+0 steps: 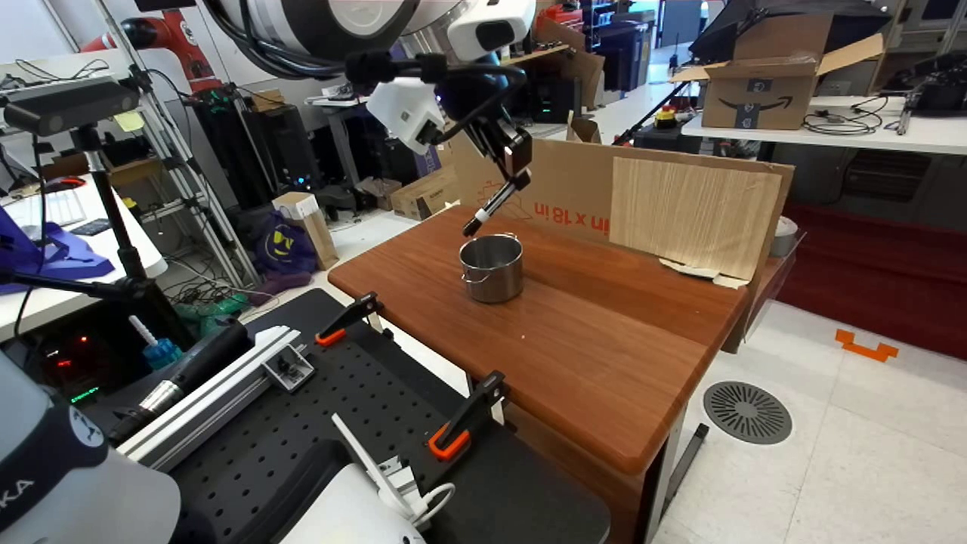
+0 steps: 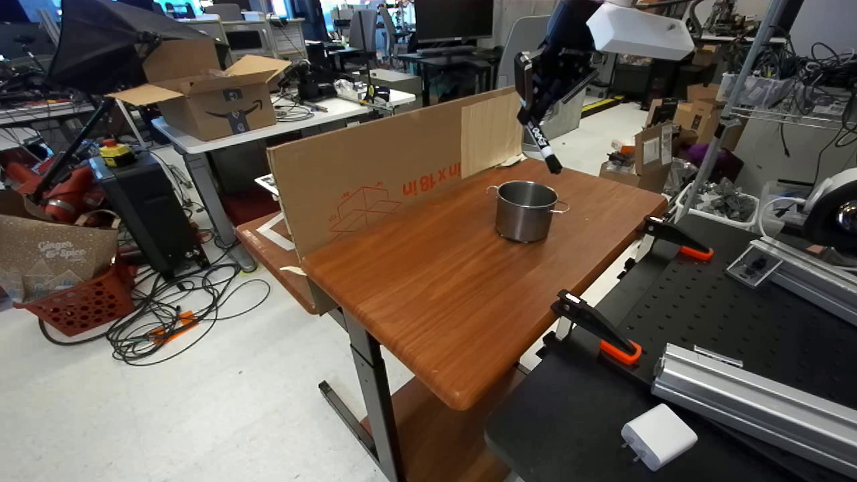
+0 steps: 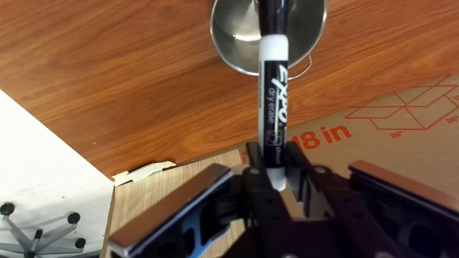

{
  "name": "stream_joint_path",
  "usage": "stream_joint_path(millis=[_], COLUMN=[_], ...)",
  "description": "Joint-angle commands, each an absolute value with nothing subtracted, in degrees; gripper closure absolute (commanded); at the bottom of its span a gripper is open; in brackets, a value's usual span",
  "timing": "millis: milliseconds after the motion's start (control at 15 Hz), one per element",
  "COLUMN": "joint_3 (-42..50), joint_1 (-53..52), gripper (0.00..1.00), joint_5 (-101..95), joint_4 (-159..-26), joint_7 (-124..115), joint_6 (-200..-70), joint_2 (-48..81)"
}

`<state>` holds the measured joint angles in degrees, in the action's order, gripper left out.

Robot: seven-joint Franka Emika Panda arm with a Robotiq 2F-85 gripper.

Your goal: Put the marker inside the cup

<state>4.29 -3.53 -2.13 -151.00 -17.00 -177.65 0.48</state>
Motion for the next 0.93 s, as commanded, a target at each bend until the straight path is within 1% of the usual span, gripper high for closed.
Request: stream_joint_path(millis=[0,400,867], joint_3=[4.9,7.1,11.5], joint_1=[-3.5,-5.6,-11.3], gripper=[0.95,0.95,0.95], joint_5=[-7.7,-14.5,-19.3], joint_4=[-149.2,-144.3,-140.7], joint_7=[-22.0,-28.4,-32.3], joint_6=[-179.0,-177.1,-175.9], joint_2=[2.7,7.5,13.2])
